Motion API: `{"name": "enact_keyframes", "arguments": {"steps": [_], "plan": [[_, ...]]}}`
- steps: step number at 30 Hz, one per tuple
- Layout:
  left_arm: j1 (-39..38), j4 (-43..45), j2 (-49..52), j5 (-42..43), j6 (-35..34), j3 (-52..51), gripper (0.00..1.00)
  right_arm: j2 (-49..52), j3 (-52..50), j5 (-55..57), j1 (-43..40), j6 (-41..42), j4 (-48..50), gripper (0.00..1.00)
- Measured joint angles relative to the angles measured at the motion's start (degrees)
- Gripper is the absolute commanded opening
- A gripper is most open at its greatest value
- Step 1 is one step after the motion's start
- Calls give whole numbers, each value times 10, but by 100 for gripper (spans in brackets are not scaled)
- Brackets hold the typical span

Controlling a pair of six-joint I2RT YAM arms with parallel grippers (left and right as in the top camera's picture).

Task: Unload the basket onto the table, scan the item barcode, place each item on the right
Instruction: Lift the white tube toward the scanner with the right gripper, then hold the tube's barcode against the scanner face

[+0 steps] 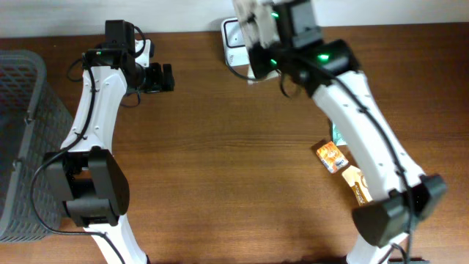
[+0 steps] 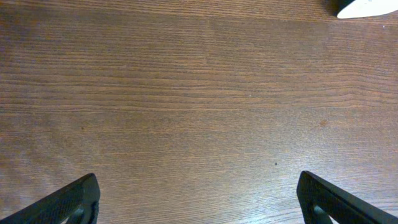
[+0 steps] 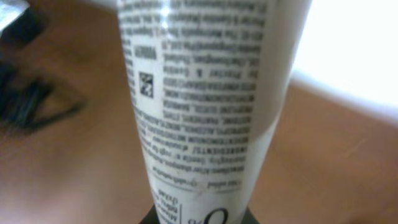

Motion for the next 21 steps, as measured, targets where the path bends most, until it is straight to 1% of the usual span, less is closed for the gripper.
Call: {"name": "enact_keyframes", "arguments": {"steps": [1, 2, 3, 4, 7, 8, 9, 11, 13, 15, 17, 21], "plan": [[0, 1, 0, 0, 0, 0, 99, 19, 2, 55, 10, -29, 32, 4], [0, 1, 0, 0, 0, 0, 99, 56, 2, 134, 19, -76, 103, 4], [0, 1, 0, 0, 0, 0, 99, 85, 2, 184, 23, -106, 143, 4], [0, 0, 0, 0, 0, 0, 99, 136, 2, 258, 27, -171, 212, 4], [0, 0, 0, 0, 0, 0, 99, 209, 0, 356, 28, -280, 329, 4], [0, 1, 0, 0, 0, 0, 99, 236, -2, 388, 28, -325, 381, 4], [0, 0, 0, 0, 0, 0, 99, 263, -4, 425, 28, -382, 453, 4], [0, 1, 0, 0, 0, 0, 99, 297, -4, 462, 25, -451, 521, 4], [0, 0, 0, 0, 0, 0, 99, 329, -3, 485, 21, -496, 554, 4], [0, 1, 0, 0, 0, 0, 99, 365, -3, 498, 14, -523, 555, 4], [0, 1, 0, 0, 0, 0, 99, 391, -3, 506, 7, -535, 555, 4], [0, 1, 0, 0, 0, 0, 99, 397, -4, 516, 4, -541, 568, 4]]}}
